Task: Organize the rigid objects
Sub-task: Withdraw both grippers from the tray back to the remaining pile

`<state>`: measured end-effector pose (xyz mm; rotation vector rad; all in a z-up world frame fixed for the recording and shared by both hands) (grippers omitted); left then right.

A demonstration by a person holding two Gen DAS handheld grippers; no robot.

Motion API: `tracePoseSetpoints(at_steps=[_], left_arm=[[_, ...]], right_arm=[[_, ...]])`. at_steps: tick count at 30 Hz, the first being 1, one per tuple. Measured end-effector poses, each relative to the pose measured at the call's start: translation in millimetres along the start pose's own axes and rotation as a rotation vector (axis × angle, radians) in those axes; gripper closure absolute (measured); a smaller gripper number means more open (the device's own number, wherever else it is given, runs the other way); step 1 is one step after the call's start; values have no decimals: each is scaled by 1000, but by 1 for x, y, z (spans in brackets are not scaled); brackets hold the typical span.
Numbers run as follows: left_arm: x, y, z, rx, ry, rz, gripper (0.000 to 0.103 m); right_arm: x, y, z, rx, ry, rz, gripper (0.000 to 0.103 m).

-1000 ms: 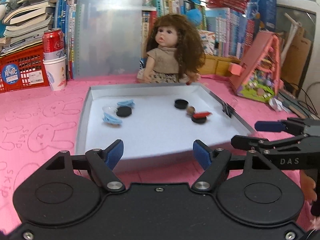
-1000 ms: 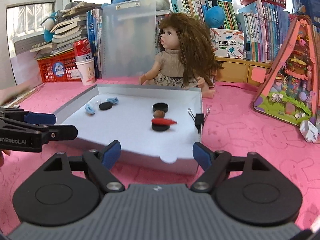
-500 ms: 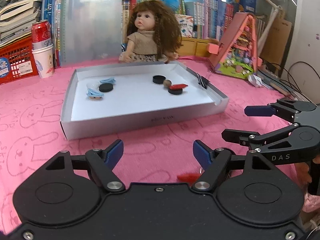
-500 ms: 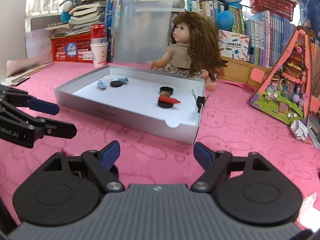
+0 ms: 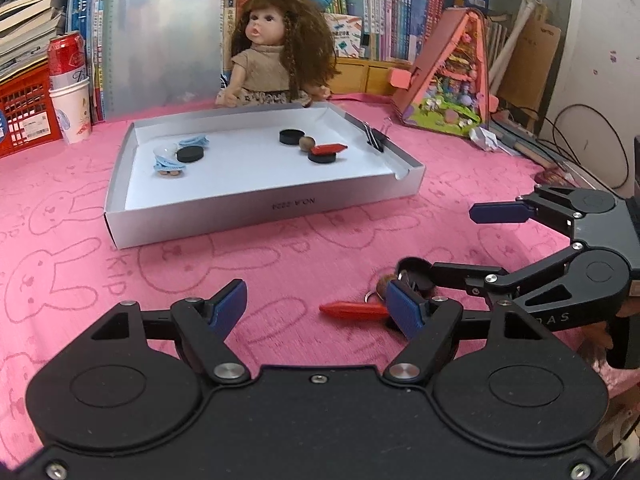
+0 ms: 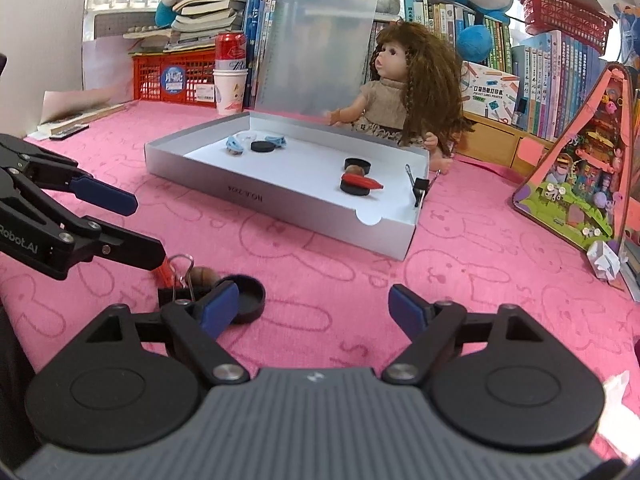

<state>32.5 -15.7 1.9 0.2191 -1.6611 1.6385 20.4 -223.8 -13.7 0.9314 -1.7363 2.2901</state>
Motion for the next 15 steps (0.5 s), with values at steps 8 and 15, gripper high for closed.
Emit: tracePoseSetpoints(at_steps=[8,15], left_arm=[[0,6,6,-26,1,-13,28],[-4,9,6,-21,5,-19,28]], right_arm=[[-1,4,-9,28,-34,-7,13],[-4,2,-14,36,-40,3,13]])
Point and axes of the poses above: each gripper's, at about its wrist camera, not at the fingertips, and x roughly against the way its jaws point, z to its right, y to its underside, the point moved 1 cm from there along -x, roughly the way its jaws point, and after that the axes turned 3 degrees about x, right-handed, at the moved point
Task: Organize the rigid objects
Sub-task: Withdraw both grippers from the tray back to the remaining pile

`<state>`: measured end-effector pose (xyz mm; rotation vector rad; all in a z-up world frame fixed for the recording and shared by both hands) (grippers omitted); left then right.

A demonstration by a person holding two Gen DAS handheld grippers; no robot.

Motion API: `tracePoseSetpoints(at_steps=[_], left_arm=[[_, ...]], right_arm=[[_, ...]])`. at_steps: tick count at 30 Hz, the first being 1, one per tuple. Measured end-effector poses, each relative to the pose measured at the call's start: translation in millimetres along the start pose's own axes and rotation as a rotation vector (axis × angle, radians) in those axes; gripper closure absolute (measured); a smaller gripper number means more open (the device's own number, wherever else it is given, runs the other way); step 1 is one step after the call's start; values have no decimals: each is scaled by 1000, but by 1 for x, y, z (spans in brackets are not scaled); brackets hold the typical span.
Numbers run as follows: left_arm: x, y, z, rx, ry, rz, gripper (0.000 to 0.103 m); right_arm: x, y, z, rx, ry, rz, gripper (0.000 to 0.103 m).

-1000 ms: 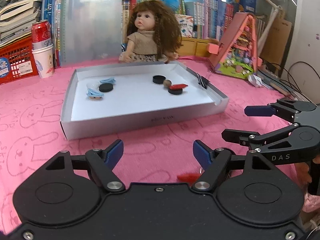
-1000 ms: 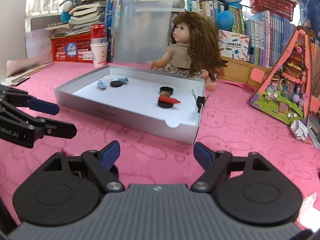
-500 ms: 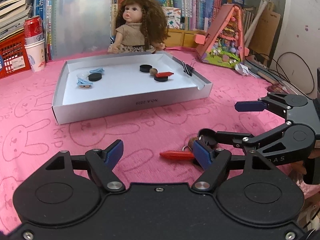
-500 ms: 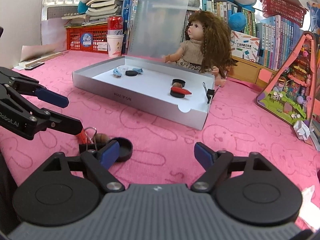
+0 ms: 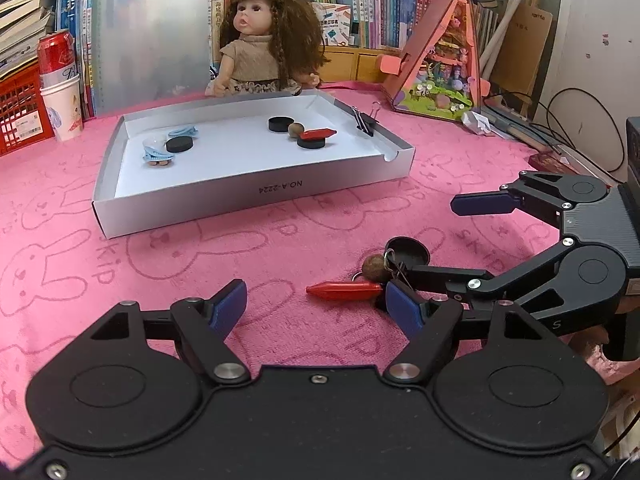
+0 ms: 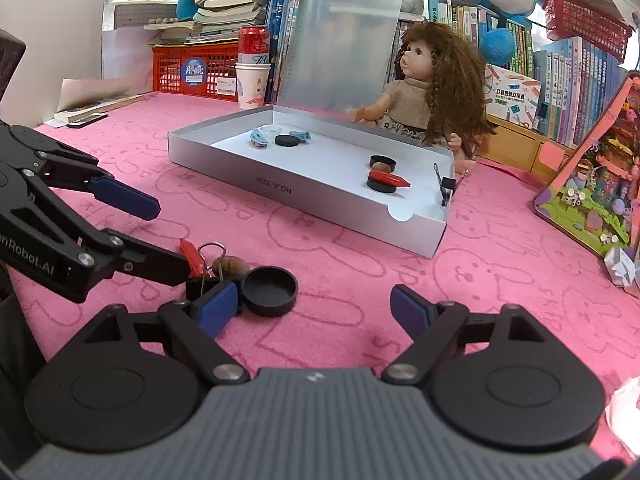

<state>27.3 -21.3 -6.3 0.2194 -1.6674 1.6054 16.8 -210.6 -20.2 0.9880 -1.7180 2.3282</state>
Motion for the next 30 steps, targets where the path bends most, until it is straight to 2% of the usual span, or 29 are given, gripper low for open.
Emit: tracePoseSetpoints(at_steps=[7,14,17,25,30], left_arm=[[-3,0,-7,17,-41,-2,28],[-3,2,-5,11,-21,-7,28],[-4,2,-1,2,-35,2,28],[-8,4,2,-4,-45,3,28],[-8,5,2,-5,-50,6,28]], right_arm=[[-3,2,6,13,69,-31,12],[-5,2,4,21,47,-28,12],[-9,0,0,19,39,-27,13],[-11,-1,-1,-4,-6,-24,22],[-11,-1,-3,-10,-32,-16,24]])
Point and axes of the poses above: each gripper's, at about its wrist camera, not at the fingertips, and x roughly against the way its jaws point, z to its right, y to its underside, the point moved 1 cm from there along -x, roughly the way its jaws point, and after that the axes turned 3 degrees about x, right-handed, at the moved point
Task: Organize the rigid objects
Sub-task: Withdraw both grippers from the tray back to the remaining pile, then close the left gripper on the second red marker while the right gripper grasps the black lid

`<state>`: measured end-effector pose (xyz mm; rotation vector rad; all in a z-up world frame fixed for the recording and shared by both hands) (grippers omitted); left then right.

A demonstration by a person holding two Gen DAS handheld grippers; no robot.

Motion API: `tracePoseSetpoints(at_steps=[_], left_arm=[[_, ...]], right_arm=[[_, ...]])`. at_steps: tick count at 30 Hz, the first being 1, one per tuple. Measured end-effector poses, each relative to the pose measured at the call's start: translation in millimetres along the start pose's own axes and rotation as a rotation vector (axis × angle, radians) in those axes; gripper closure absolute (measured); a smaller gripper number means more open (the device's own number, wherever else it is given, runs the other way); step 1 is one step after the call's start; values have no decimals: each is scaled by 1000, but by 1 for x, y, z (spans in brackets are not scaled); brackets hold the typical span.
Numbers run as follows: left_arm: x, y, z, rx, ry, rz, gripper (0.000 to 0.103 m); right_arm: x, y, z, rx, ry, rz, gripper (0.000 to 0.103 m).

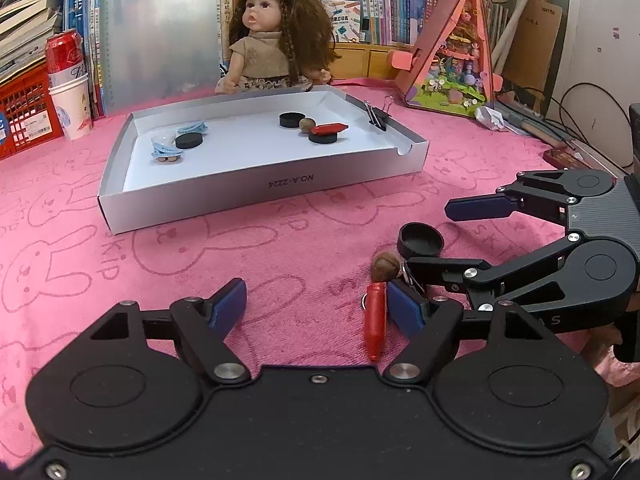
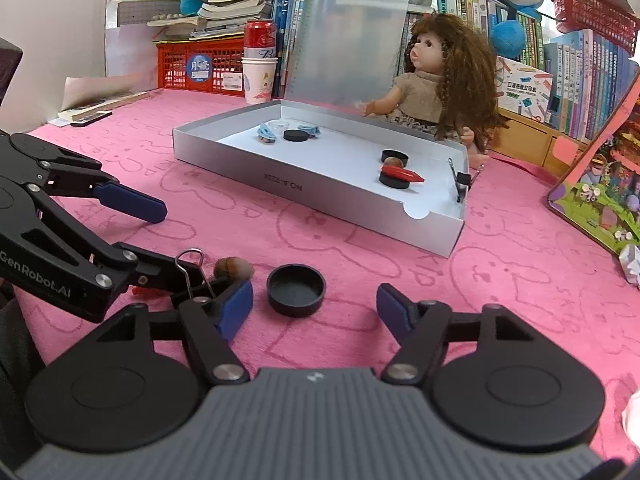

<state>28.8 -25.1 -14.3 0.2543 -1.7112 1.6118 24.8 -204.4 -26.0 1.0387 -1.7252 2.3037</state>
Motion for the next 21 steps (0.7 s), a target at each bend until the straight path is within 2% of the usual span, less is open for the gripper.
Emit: tracePoseSetpoints(at_steps=[21], left_arm=[[24,16,-24,51,-110,-2,29]], right_arm=[[-2,0,4,-36,-11,1,23]])
Point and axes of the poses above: each gripper's, at about its wrist camera, not at the fingertips, and x roughly against the way its jaws point, z to its right, y to its underside, the point moved 1 cm from there along -x, roughly the way its jaws point, and after that the axes turned 3 degrees about x, right-handed, at the moved point
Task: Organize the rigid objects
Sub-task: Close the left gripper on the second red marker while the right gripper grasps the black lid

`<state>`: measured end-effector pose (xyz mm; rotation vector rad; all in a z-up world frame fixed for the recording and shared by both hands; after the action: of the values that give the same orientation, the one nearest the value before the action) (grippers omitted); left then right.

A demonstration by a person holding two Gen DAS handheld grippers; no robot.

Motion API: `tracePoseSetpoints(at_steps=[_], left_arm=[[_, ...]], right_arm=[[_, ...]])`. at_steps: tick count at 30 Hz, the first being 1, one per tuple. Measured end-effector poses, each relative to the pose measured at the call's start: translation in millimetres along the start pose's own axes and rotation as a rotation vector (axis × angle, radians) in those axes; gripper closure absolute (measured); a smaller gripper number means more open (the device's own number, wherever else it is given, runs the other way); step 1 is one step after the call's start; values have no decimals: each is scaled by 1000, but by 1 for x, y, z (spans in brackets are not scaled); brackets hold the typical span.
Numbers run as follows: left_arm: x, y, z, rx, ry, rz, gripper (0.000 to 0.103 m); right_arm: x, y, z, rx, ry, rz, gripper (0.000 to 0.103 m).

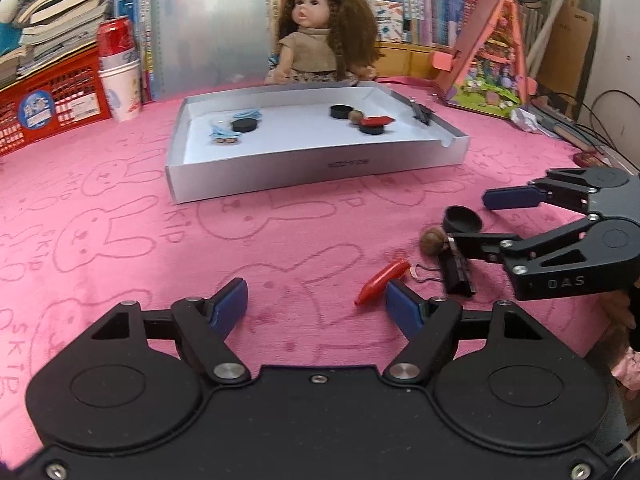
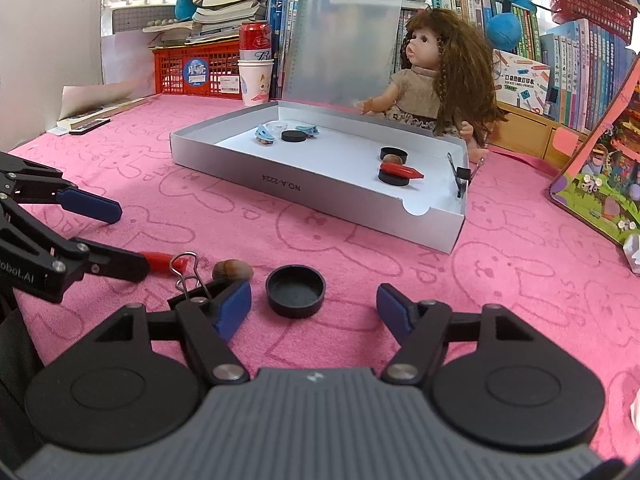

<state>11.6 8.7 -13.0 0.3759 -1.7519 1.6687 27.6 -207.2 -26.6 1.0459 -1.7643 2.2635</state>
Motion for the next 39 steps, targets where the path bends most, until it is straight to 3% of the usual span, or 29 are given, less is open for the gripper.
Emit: tracePoseSetpoints(at_steps=[17,28,39], left_arm=[[-14,-13,-16,48,-80,5,29],[-12,-17,9,81,24,26,29],[-22,-18,17,201,-45,61,34]], right_arm=[[-1,1,1,-10,-3,0,23],[-1,1,1,-9,-1,1,23],[0,2,-1,-5,7,5,23]])
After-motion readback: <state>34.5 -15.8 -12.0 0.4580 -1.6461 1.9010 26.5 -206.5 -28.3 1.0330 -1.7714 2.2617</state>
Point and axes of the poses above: each gripper's, at about its wrist camera, not at the fingertips, and x roughly against the way its jaws point, z to its right, y to its underside, the point moved 1 cm from there along -x, roughly the way its jaws point, and after that the axes turned 3 degrees about x, right-handed, at the moved point
